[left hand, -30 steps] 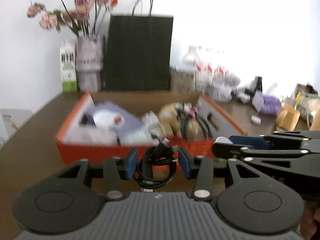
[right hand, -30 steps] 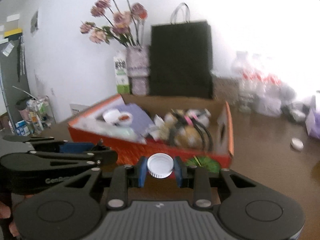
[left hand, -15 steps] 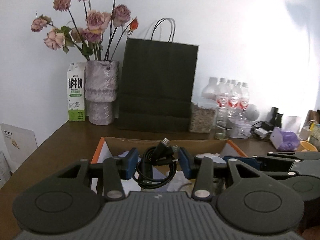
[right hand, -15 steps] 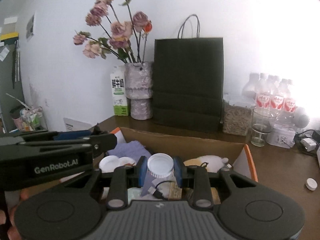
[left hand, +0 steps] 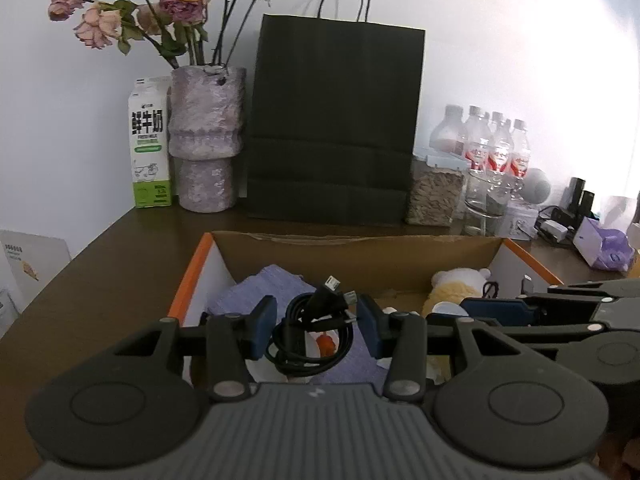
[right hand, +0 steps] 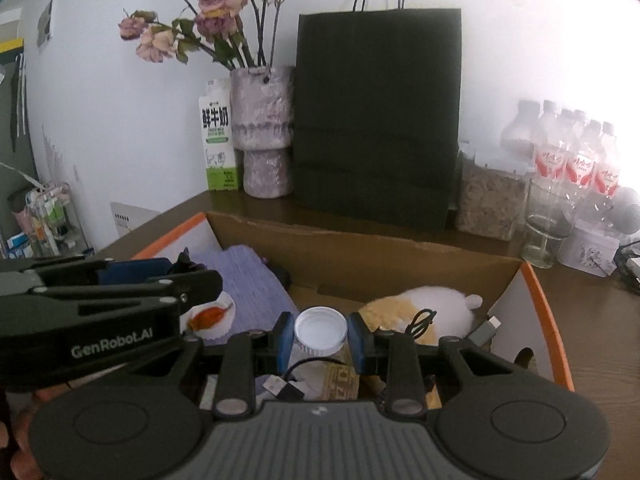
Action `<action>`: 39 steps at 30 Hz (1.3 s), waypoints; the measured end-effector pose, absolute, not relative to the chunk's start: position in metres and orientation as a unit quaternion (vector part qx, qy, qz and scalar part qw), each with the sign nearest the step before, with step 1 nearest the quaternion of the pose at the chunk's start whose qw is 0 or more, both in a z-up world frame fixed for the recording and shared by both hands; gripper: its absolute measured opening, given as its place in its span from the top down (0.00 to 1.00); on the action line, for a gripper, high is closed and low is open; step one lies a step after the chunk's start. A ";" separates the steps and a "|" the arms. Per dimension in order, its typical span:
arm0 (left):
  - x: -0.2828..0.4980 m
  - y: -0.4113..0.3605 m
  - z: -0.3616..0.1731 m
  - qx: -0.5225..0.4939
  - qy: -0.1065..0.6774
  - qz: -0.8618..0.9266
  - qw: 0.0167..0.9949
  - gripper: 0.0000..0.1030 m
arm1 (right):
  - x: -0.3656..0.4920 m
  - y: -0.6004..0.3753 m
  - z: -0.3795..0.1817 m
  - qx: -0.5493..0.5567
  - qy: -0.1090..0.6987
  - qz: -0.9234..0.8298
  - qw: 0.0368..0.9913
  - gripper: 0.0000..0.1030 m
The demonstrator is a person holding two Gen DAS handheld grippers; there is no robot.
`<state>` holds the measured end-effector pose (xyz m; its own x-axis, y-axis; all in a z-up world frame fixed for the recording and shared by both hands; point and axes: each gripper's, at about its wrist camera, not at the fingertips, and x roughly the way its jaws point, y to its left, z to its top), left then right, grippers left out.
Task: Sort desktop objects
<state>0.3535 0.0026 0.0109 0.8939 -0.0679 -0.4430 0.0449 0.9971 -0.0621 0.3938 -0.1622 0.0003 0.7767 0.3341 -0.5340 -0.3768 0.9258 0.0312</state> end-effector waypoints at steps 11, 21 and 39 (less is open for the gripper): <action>0.327 0.007 0.036 -0.015 0.158 0.008 0.987 0.00 | 0.380 -0.171 0.013 -0.025 0.259 0.178 0.949 0.00; 0.282 0.007 0.060 -0.017 0.152 0.013 0.988 0.00 | 0.330 -0.178 0.044 -0.035 0.227 0.153 0.961 0.00; 0.153 0.009 0.055 -0.022 0.211 -0.004 0.977 0.00 | 0.189 -0.197 0.044 -0.027 0.258 0.148 0.954 0.00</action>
<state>0.1528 0.0092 0.0545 0.9107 -0.0179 -0.4126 -0.0008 0.9990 -0.0451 0.1890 -0.1971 0.0437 0.8227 0.2690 -0.5007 -0.2969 0.9546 0.0250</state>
